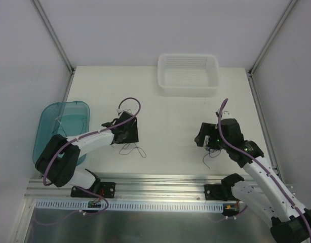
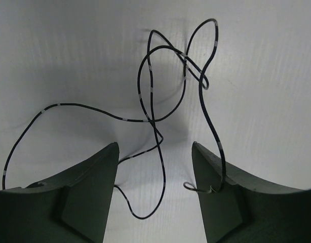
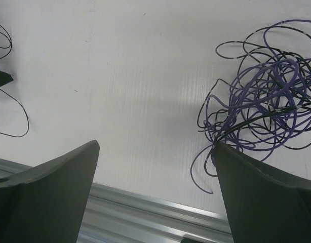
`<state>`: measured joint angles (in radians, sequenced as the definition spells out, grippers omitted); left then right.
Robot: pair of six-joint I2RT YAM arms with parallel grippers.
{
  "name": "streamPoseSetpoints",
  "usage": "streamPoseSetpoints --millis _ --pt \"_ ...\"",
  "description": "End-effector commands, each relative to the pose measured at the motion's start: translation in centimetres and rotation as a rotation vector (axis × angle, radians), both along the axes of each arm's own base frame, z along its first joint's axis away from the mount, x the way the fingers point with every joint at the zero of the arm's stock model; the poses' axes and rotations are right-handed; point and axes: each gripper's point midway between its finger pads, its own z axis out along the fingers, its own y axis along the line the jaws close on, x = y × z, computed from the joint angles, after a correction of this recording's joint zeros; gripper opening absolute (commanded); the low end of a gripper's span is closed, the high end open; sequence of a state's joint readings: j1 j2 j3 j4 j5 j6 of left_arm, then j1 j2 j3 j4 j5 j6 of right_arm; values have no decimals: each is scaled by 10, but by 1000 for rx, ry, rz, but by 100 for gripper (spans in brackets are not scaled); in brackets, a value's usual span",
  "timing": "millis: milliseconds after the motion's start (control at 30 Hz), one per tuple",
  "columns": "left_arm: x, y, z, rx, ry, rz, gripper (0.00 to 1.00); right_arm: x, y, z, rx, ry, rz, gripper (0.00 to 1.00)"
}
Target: Untangle the cables
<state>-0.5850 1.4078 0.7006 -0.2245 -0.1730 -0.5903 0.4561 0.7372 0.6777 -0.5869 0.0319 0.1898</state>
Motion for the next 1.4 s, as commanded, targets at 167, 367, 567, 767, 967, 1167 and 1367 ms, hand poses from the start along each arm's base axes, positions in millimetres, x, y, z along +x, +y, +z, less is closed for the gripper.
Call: streamPoseSetpoints --millis 167,367,567,767,967,1167,1367 --pt "14 -3 -13 73 -4 29 50 -4 14 1 50 -10 68 100" --pt "20 -4 -7 77 -27 36 0 -5 14 0 46 -13 69 100" --pt "26 -6 30 43 -124 11 0 -7 13 1 45 -14 72 100" --pt "27 -1 102 2 -242 -16 0 -15 8 4 29 -13 78 100" --pt "39 46 178 78 -377 50 0 -29 1 11 40 -27 79 100" --pt "41 144 223 194 -431 264 0 -45 -7 26 56 -58 82 100" --pt "33 222 230 243 -417 480 0 -55 -13 40 65 -92 85 100"
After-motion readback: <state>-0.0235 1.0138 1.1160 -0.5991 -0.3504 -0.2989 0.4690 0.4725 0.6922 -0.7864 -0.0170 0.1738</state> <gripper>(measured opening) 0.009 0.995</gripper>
